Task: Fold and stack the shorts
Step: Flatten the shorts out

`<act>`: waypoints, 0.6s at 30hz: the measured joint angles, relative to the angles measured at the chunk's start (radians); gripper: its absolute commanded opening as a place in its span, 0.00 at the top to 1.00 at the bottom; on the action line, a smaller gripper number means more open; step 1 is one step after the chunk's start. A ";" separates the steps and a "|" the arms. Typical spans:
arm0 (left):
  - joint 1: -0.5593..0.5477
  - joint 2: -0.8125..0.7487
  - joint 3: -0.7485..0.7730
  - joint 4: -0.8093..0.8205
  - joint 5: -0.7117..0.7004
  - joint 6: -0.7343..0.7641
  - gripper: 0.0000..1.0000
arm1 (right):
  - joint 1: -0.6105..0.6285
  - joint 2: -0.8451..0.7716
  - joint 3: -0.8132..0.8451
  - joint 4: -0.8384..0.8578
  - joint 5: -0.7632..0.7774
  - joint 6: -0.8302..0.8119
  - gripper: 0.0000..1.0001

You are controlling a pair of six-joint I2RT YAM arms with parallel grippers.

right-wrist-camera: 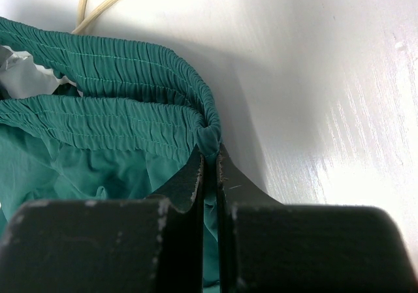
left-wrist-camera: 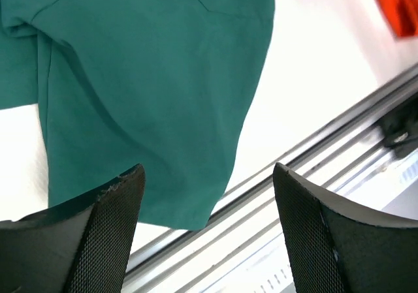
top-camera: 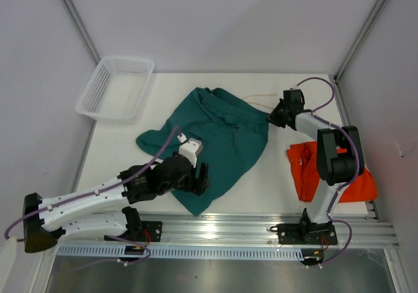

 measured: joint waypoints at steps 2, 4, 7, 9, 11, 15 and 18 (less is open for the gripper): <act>-0.105 0.018 0.021 -0.029 -0.085 -0.002 0.19 | 0.000 0.000 0.000 0.000 0.000 0.000 1.00; -0.197 0.047 0.028 -0.054 -0.159 -0.012 0.19 | 0.000 0.000 0.000 0.000 0.000 0.000 1.00; -0.319 0.124 0.029 -0.108 -0.254 -0.053 0.19 | 0.000 0.000 0.000 0.000 0.000 0.000 1.00; -0.377 0.201 0.031 -0.152 -0.303 -0.093 0.21 | 0.000 0.000 0.000 0.000 -0.001 0.000 1.00; -0.420 0.284 0.032 -0.193 -0.340 -0.136 0.22 | 0.000 0.000 0.000 0.001 -0.001 0.000 1.00; -0.468 0.411 0.032 -0.253 -0.382 -0.203 0.24 | 0.000 0.000 0.000 0.000 -0.002 0.000 1.00; -0.497 0.449 0.037 -0.267 -0.394 -0.232 0.26 | 0.000 0.000 0.000 0.001 -0.002 0.000 1.00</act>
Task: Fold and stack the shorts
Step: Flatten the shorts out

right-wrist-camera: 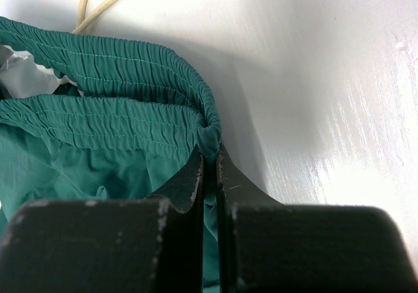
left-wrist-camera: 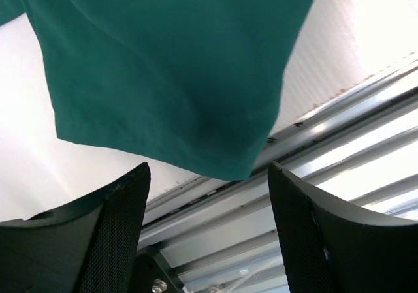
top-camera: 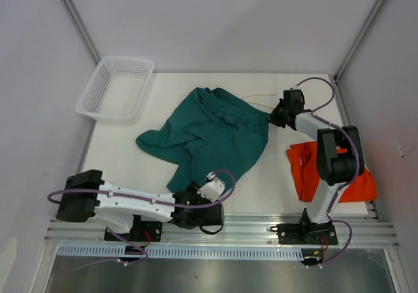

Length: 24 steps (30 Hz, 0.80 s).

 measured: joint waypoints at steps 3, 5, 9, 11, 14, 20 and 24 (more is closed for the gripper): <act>-0.031 0.013 0.017 0.002 -0.015 -0.021 0.30 | 0.000 0.000 0.000 0.000 0.000 0.000 1.00; -0.064 0.029 0.037 0.010 -0.028 -0.032 0.31 | 0.000 0.000 0.000 0.000 -0.001 0.000 1.00; -0.134 0.106 0.098 0.018 -0.051 -0.050 0.44 | 0.000 0.000 0.000 0.001 -0.004 0.000 1.00; -0.150 0.145 0.114 0.031 -0.055 -0.048 0.46 | 0.000 0.000 0.000 0.002 -0.005 0.000 1.00; -0.152 0.177 0.114 0.045 -0.054 -0.047 0.46 | 0.000 0.000 0.000 0.002 -0.006 0.000 1.00; -0.143 0.180 0.079 0.068 -0.053 -0.049 0.45 | 0.000 0.000 0.000 0.005 -0.007 0.000 1.00; -0.114 0.161 0.026 0.091 -0.039 -0.047 0.48 | 0.000 0.000 0.000 0.006 -0.007 0.000 1.00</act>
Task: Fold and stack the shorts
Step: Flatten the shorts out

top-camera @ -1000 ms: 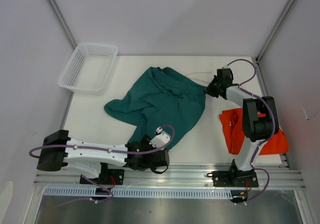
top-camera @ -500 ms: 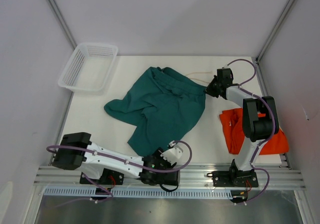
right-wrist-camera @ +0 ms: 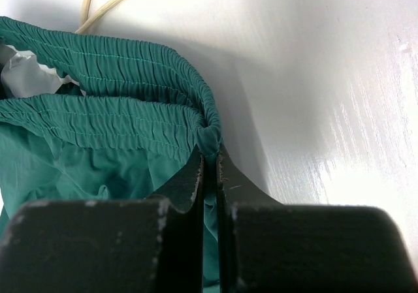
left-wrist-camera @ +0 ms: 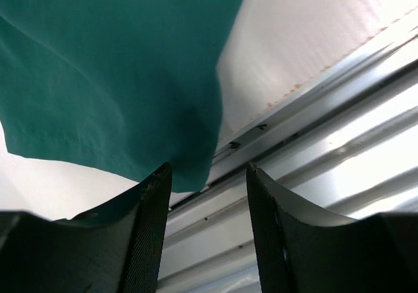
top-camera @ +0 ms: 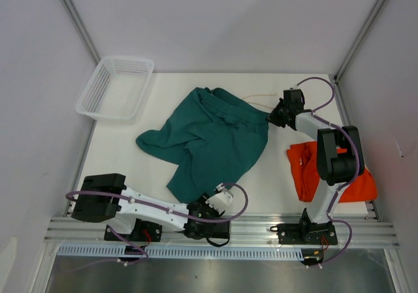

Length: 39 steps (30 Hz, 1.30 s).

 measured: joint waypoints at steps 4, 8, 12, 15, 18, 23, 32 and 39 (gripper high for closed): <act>0.032 -0.008 -0.045 0.027 0.019 0.002 0.48 | 0.000 0.000 0.000 0.000 0.000 0.000 1.00; 0.063 -0.008 -0.079 0.064 0.049 0.017 0.48 | 0.000 0.000 -0.002 0.000 0.000 0.000 1.00; 0.080 -0.008 -0.095 0.108 0.081 0.044 0.48 | 0.000 0.000 -0.002 0.000 0.000 0.000 1.00; 0.093 -0.006 -0.097 0.134 0.096 0.061 0.49 | 0.000 0.000 -0.002 0.001 0.000 0.000 1.00; 0.105 -0.001 -0.096 0.141 0.097 0.077 0.62 | 0.000 0.000 -0.003 0.002 0.000 0.000 1.00; 0.134 0.006 -0.077 0.130 0.121 0.107 0.77 | 0.000 0.000 -0.006 0.005 0.000 0.000 1.00; 0.172 -0.006 -0.058 0.133 0.176 0.104 1.00 | 0.000 0.000 -0.007 0.002 -0.004 0.001 1.00; 0.204 -0.186 -0.058 0.085 0.189 0.104 1.00 | -0.002 -0.056 0.027 -0.156 0.021 0.015 1.00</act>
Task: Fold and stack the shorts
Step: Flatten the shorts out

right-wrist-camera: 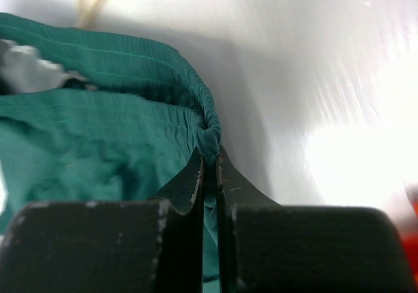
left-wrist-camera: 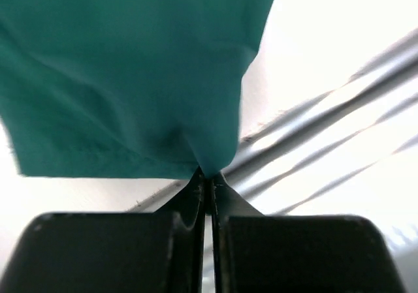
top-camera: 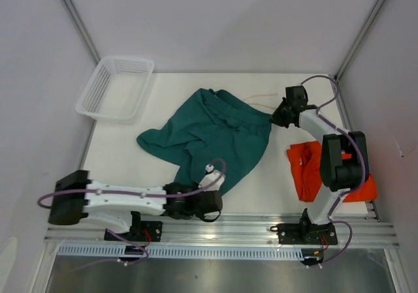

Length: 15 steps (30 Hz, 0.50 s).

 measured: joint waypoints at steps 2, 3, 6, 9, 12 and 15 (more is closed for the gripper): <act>0.000 -0.134 0.009 -0.024 0.006 0.001 1.00 | 0.000 -0.053 0.045 -0.094 0.030 0.013 1.00; 0.000 -0.189 0.022 -0.040 0.008 0.001 1.00 | 0.000 -0.076 0.075 -0.142 0.043 0.019 1.00; 0.000 -0.345 0.113 -0.109 0.016 0.004 1.00 | 0.000 -0.162 0.223 -0.301 0.099 0.048 1.00; 0.001 -0.445 0.224 -0.169 0.016 0.012 1.00 | 0.000 -0.251 0.383 -0.418 0.131 0.077 1.00; 0.001 -0.542 0.320 -0.230 0.009 0.037 1.00 | 0.000 -0.357 0.477 -0.498 0.136 0.106 1.00; 0.001 -0.644 0.439 -0.303 -0.004 0.068 1.00 | 0.000 -0.489 0.517 -0.560 0.134 0.131 1.00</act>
